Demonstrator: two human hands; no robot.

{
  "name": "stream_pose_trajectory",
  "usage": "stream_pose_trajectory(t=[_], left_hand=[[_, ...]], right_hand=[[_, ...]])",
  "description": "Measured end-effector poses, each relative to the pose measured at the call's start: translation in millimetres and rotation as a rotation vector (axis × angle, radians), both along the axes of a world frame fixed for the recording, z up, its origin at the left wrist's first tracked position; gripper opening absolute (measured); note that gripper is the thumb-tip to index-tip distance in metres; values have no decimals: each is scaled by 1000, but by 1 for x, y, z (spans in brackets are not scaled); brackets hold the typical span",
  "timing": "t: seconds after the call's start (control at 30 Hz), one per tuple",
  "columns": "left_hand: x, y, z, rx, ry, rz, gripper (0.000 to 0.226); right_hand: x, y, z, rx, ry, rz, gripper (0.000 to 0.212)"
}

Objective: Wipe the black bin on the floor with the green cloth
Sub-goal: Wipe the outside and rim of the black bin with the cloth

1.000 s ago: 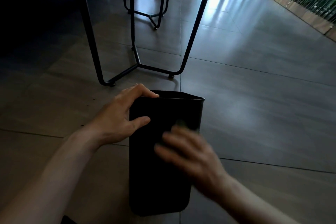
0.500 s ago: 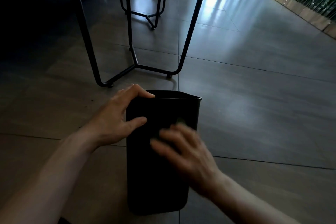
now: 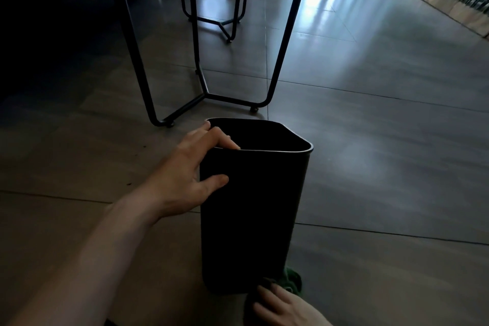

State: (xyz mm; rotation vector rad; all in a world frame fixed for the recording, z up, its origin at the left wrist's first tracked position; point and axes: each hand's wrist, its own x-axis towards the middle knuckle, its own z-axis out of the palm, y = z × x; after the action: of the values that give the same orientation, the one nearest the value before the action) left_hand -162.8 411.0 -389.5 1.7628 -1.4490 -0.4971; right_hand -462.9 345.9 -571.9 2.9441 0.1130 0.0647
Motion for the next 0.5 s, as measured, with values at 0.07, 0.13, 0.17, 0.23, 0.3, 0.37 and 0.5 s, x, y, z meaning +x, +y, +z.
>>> stream_pose_trajectory(t=[0.07,0.13,0.17,0.23,0.3,0.37,0.5], left_hand=[[-1,-1,-2,8,-28,1,46],[-1,-1,-4,8,-37,4,41],[0,-1,-4,5,-33,5,37],[-1,-4,-2,-12,-2,15,26],[0,-6,-1,-24,15,51,14],[3,-6,-2,-17,27,81,12],[9,-3,-1,-31,129,89,45]], right_hand=[[-11,3,1,8,-31,-7,21],[-17,7,13,124,-94,-62,19],[-19,8,21,212,-49,-104,16],[-19,-6,54,372,15,-229,11],[-21,-35,90,596,59,-527,21],[-28,-72,128,781,11,-878,25],[-19,-138,189,1091,-168,-1219,34]])
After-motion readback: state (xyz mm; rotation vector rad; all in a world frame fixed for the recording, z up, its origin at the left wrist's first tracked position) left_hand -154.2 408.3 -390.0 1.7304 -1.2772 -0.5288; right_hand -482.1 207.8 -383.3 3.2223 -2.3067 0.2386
